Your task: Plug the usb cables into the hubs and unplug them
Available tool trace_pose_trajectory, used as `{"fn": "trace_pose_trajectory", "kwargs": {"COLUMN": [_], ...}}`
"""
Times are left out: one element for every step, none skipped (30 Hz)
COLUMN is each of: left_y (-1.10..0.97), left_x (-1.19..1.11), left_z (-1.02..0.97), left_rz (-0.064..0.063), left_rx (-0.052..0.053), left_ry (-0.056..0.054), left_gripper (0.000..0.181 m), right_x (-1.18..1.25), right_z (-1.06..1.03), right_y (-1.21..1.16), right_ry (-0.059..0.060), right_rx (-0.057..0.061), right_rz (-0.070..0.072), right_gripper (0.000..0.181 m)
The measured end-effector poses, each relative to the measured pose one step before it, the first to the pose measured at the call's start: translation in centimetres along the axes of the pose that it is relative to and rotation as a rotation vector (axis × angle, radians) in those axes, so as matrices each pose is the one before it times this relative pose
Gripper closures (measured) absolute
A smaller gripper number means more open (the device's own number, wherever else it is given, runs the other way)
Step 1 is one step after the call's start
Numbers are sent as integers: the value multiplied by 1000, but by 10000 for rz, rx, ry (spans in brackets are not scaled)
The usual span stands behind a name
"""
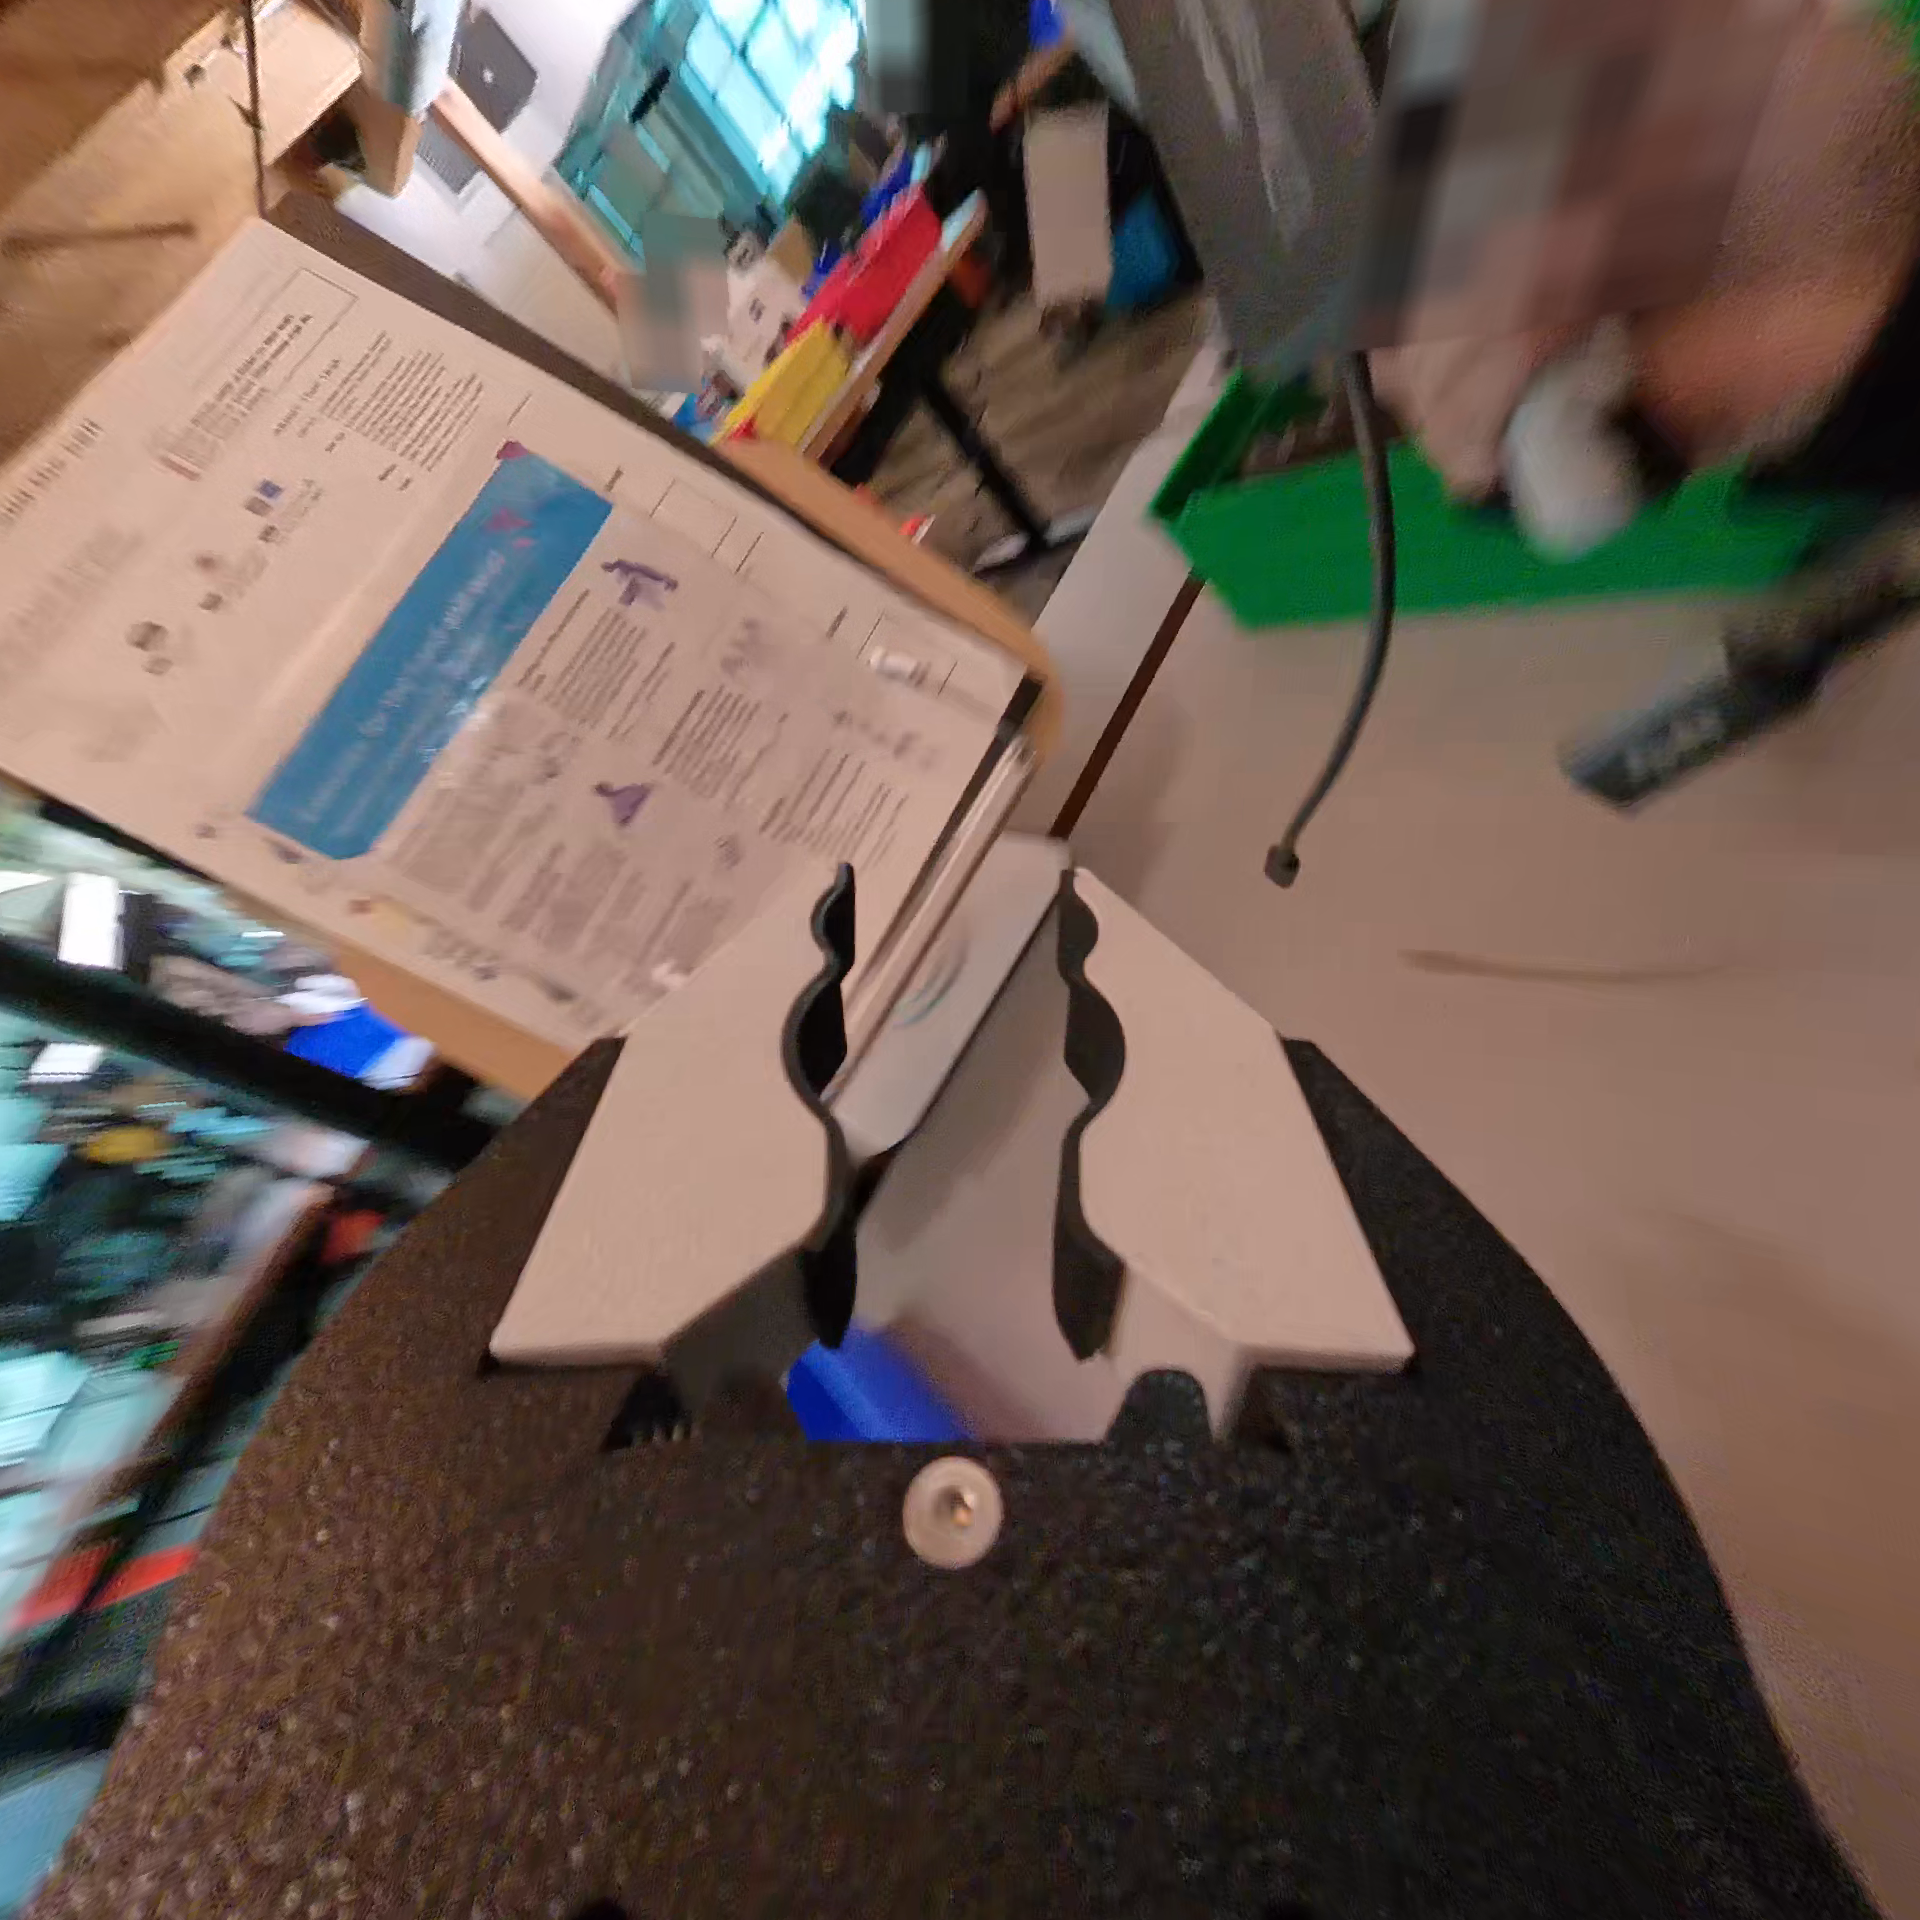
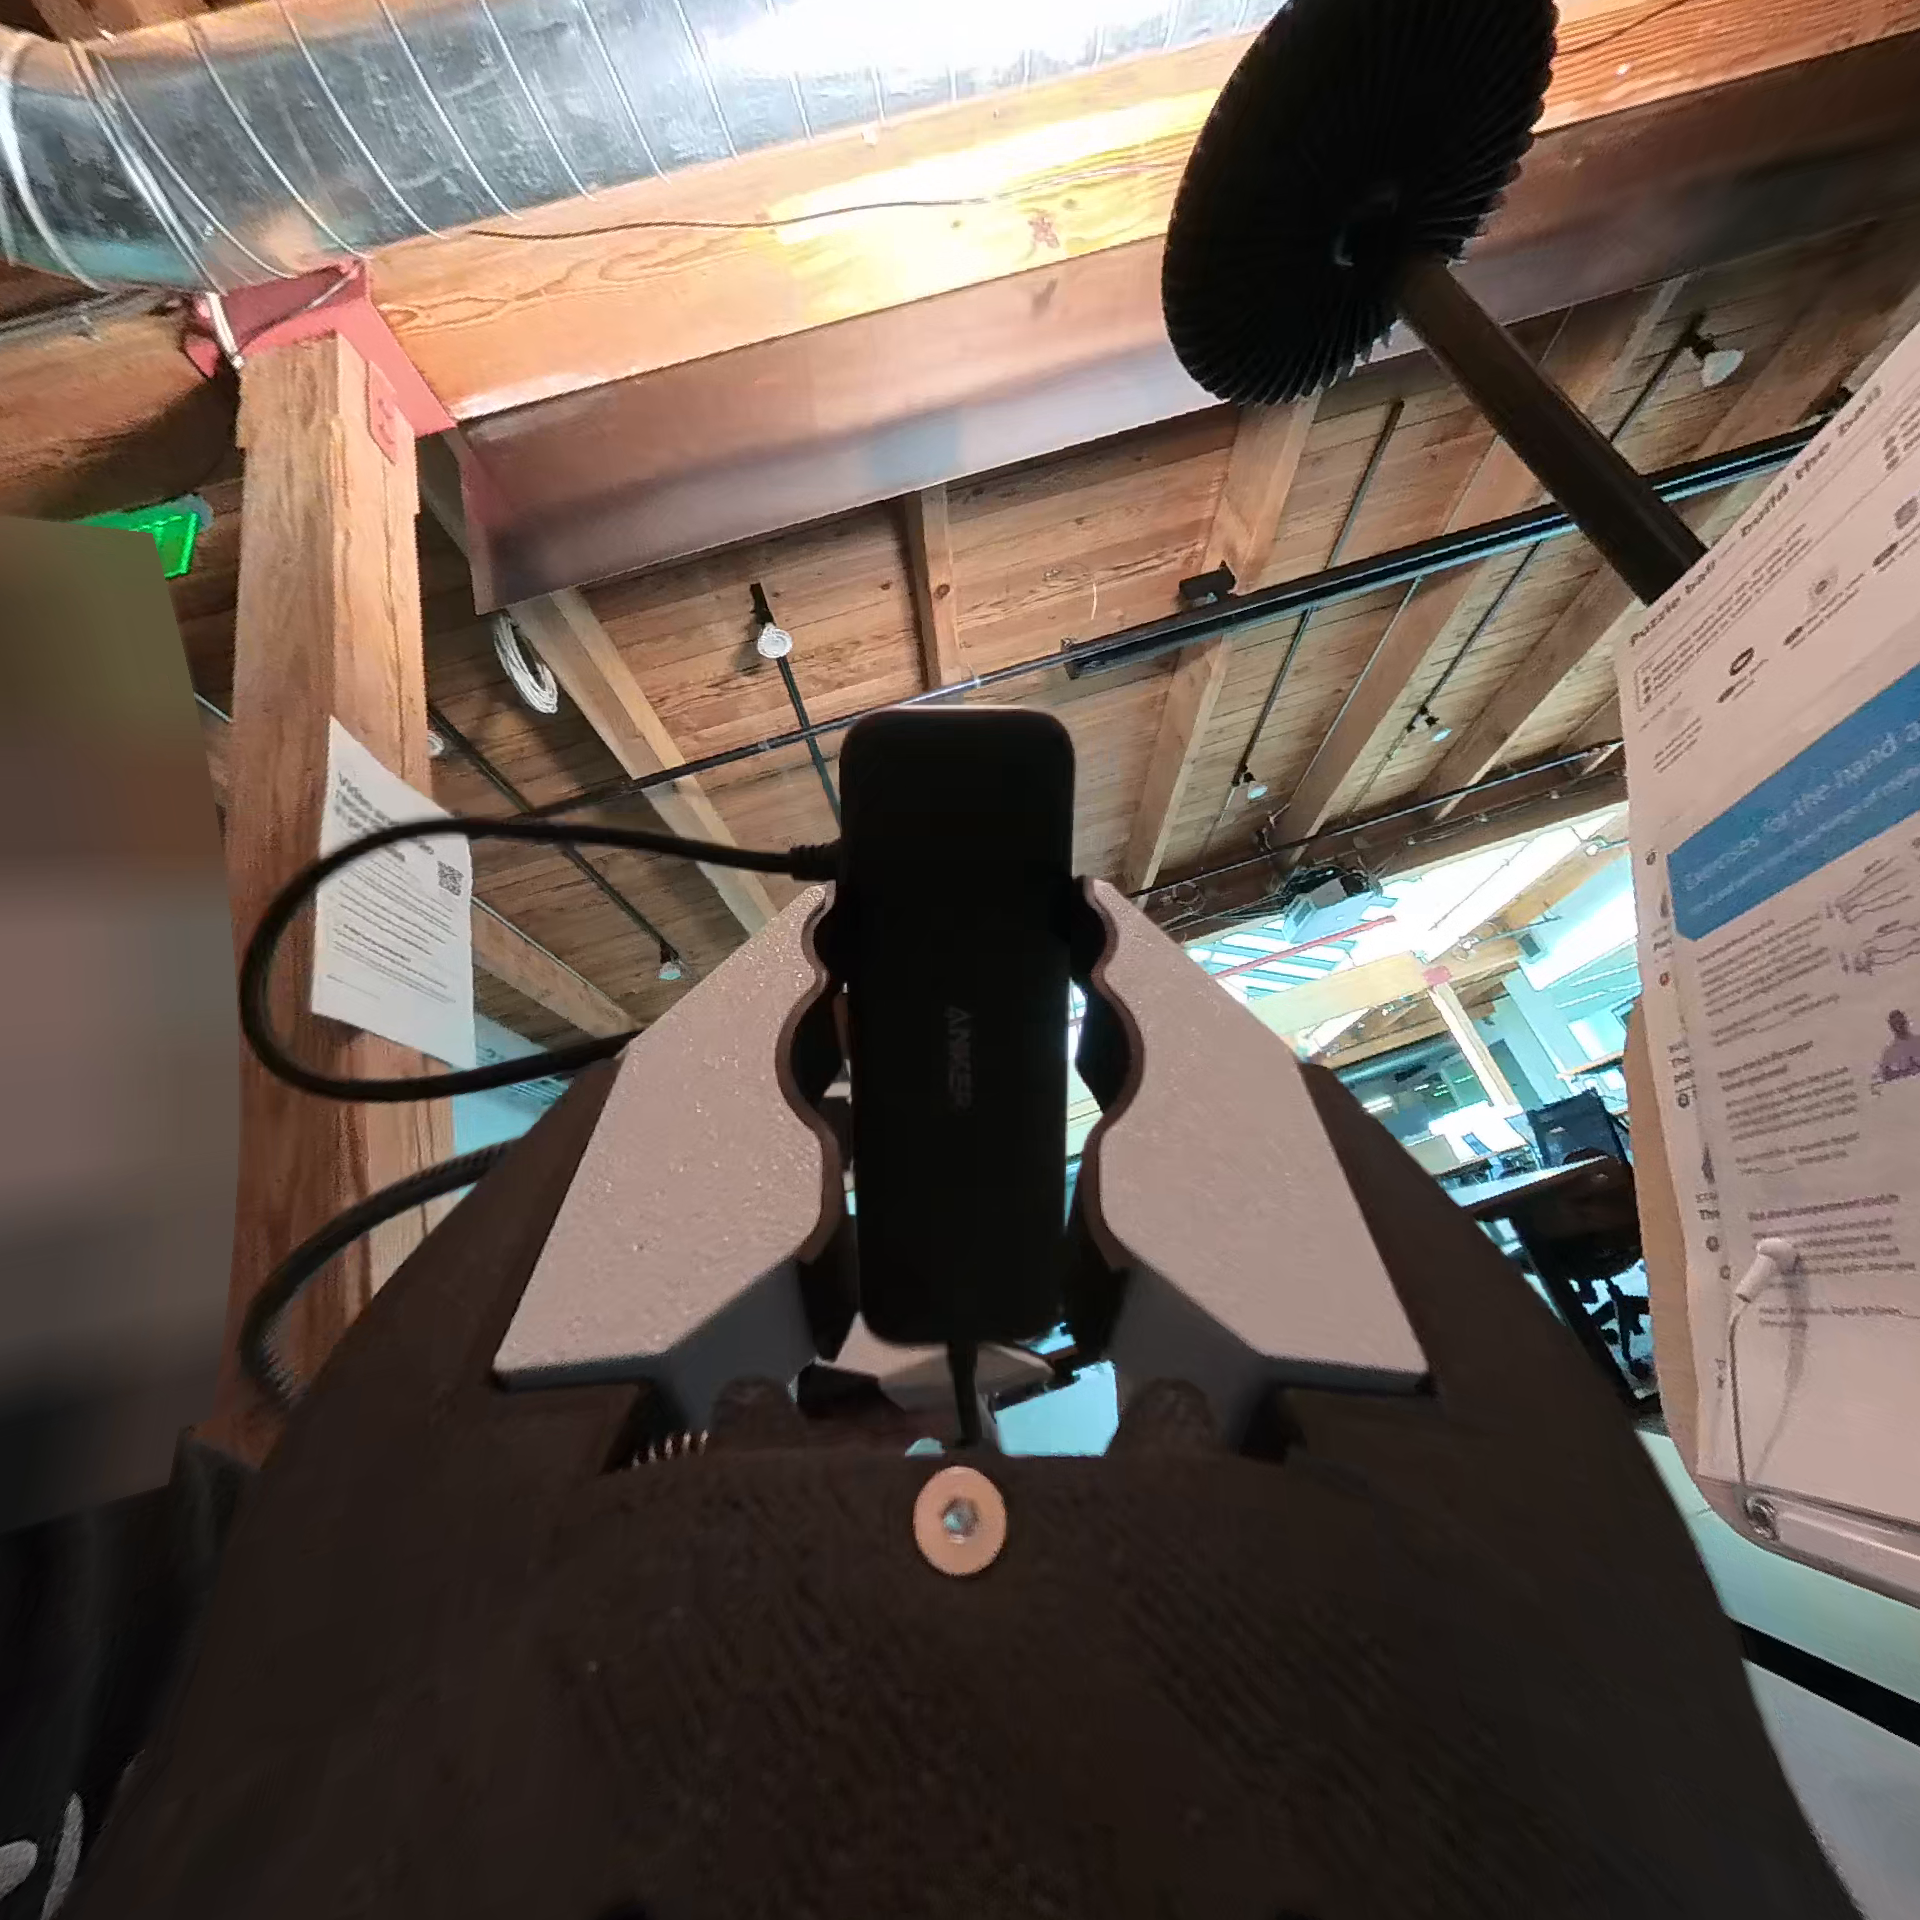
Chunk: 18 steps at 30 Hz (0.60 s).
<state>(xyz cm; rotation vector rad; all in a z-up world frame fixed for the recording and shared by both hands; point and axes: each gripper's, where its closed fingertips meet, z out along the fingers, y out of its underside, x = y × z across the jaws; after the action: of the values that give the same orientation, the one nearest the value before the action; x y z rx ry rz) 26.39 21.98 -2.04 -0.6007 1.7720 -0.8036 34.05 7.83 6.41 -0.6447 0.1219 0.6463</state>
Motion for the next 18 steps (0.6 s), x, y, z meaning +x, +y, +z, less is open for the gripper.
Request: {"fn": "trace_pose_trajectory", "kwargs": {"left_y": [-1149,-1230,-1022,-506,110,543,877,712,307,-73,-161,-108,-132,-228,-223,-98,3,58], "left_x": [489,912,1098,915,654,538,551,160,12,485,719,479,304,206,-89,-301,173,233], "left_z": [-94,158,442,740,978,1071,1066,985,818,611,445,366,239,115,-6,-71,-5,86], "left_rz": [-1048,-958,-718,-498,-352,-296,-226,-152,-123,-49,-108,-242,-242,-164,-103,-15,117,91], "left_rx": [692,706,615,397,95,-148,-391,-367,-134,101,161,94,97,177,208,131,83,50], "left_ry": [534,692,690,503,347,271,276,18,-117,158,333,243,194,166,3,-116,164,139], "left_gripper": [144,141,135,133,131,124,118,113,110,110,112,113,113,115,121,133,135,135], "right_x": [-13,-22,36,69,36,-26,-11,-19,-12,-61,-122,-100,-37,-139,-253,-62,21,-224], "right_z": [154,202,229,245,248,223,219,220,199,207,205,199,169,122,104,47,-5,-12], "right_y": [367,532,607,629,610,477,430,461,423,455,562,457,351,405,385,167,108,209], "right_ry": [-55,-83,-40,6,13,13,31,50,68,29,-44,-15,26,-66,-142,13,56,-134], "right_rx": [-68,-138,-173,-217,-242,-179,-196,-250,-229,-245,-331,-251,-203,-265,-277,-147,-131,-213], "right_rz": [52,69,33,35,-17,-63,-48,-96,-169,-139,-94,-124,-102,-44,-56,-80,-50,-12], "right_gripper": [139,139,139,139,139,139,139,139,139,139,139,139,139,139,139,139,139,139]}}
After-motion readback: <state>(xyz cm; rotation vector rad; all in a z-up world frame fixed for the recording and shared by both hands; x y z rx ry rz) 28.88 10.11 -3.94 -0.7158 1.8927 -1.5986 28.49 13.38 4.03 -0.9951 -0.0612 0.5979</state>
